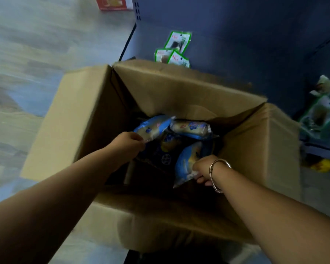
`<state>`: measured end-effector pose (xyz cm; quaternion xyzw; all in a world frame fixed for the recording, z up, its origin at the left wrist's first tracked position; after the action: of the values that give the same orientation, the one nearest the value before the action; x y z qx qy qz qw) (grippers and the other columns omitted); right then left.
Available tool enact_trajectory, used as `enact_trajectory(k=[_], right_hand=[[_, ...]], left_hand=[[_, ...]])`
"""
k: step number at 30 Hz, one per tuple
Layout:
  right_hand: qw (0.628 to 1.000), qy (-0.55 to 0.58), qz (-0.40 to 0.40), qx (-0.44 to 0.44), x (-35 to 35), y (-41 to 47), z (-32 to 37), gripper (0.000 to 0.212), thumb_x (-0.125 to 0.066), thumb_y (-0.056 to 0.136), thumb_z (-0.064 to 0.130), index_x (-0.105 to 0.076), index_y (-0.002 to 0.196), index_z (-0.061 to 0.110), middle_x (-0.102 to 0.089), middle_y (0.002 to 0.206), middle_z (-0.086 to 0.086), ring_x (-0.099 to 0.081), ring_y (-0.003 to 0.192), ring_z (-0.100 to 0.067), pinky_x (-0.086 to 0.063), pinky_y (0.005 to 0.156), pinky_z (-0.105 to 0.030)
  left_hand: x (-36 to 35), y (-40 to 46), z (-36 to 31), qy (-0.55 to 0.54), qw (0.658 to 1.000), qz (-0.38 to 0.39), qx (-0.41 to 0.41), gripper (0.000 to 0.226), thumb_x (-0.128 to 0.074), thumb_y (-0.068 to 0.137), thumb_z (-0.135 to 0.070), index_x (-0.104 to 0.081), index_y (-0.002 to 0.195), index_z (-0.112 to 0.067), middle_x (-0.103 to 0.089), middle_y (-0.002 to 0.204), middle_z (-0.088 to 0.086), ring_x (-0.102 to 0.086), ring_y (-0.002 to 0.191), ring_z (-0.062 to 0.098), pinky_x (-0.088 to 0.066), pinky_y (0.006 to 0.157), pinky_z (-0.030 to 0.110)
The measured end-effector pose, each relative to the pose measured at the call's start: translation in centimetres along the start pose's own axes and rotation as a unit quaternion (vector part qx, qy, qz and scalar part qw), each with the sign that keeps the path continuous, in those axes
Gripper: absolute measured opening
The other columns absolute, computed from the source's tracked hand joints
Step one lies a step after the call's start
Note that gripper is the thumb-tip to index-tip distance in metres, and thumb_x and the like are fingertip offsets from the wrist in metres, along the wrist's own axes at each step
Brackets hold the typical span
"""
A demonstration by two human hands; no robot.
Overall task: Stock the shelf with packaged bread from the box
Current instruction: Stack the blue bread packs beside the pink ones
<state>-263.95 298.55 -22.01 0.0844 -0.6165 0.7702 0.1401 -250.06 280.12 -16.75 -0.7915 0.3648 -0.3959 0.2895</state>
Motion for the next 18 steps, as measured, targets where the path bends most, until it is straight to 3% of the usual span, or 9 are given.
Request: enact_trajectory(k=[2,5,7,10,14,18], right_hand=[[0.999,0.026,-0.018,0.034,2.1,-3.0,1.3,0.027,-0.046,0.093,0.013,-0.047,0.067,0.013,-0.055,0.062,-0.003,-0.050,0.051,-0.013,-0.035,0.049,-0.020],[0.996,0.073,-0.006,0.048,4.3,-8.4,3.0,0.026,-0.044,0.094,0.015,-0.046,0.068,0.016,-0.054,0.059,-0.002,-0.046,0.050,-0.011,-0.033,0.050,-0.019],[0.994,0.106,0.022,0.031,5.6,-12.4,3.8,0.025,-0.043,0.094,0.015,-0.047,0.069,0.015,-0.052,0.051,0.000,-0.041,0.049,-0.010,-0.031,0.050,-0.018],[0.995,0.090,0.038,0.033,8.2,-18.6,5.8,0.026,-0.045,0.094,0.021,-0.051,0.070,0.013,-0.057,0.049,0.002,-0.044,0.051,-0.009,-0.033,0.053,-0.019],[0.993,0.097,0.036,0.063,12.2,-28.2,9.7,0.028,-0.049,0.092,0.024,-0.053,0.067,0.013,-0.057,0.046,0.005,-0.045,0.047,-0.007,-0.033,0.051,-0.019],[0.983,0.128,0.042,0.123,16.3,-40.2,14.8,0.029,-0.054,0.089,0.020,-0.053,0.060,0.013,-0.050,0.031,0.006,-0.041,0.026,-0.002,-0.028,0.049,-0.019]], left_hand=[[1.4,-2.4,-1.9,-0.010,1.000,-0.009,-0.012,0.013,-0.055,0.085,0.001,-0.062,0.079,-0.008,-0.058,0.080,0.013,-0.050,0.072,0.021,-0.038,0.063,0.025],[3.5,-6.7,-5.6,-0.015,0.999,-0.017,-0.029,0.010,-0.058,0.083,-0.001,-0.063,0.085,-0.010,-0.053,0.065,0.007,-0.045,0.058,0.015,-0.038,0.048,0.016],[4.7,-9.9,-8.3,-0.027,0.999,-0.008,-0.035,0.008,-0.065,0.076,-0.005,-0.061,0.076,-0.013,-0.051,0.064,0.008,-0.042,0.055,0.014,-0.036,0.046,0.019],[7.2,-14.7,-12.6,-0.018,0.998,0.000,-0.052,0.024,-0.061,0.080,-0.004,-0.056,0.061,-0.017,-0.048,0.060,0.009,-0.041,0.051,0.015,-0.030,0.037,0.015],[12.2,-22.3,-20.6,-0.026,0.994,0.005,-0.105,0.005,-0.060,0.081,-0.005,-0.062,0.079,-0.010,-0.051,0.049,-0.001,-0.049,0.047,0.009,-0.031,0.037,0.013],[16.6,-31.3,-29.4,0.002,0.984,0.042,-0.171,0.010,-0.064,0.083,-0.010,-0.066,0.092,-0.015,-0.056,0.064,-0.004,-0.052,0.067,0.014,-0.036,0.045,0.006]])
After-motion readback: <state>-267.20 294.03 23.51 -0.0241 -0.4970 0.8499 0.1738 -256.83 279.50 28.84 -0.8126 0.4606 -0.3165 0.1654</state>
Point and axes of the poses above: each hand's wrist, its own y-axis towards the middle knuckle, its own x-axis out of the back of the hand, z = x × y, the point moved 10 cm from there along y, towards the middle knuckle
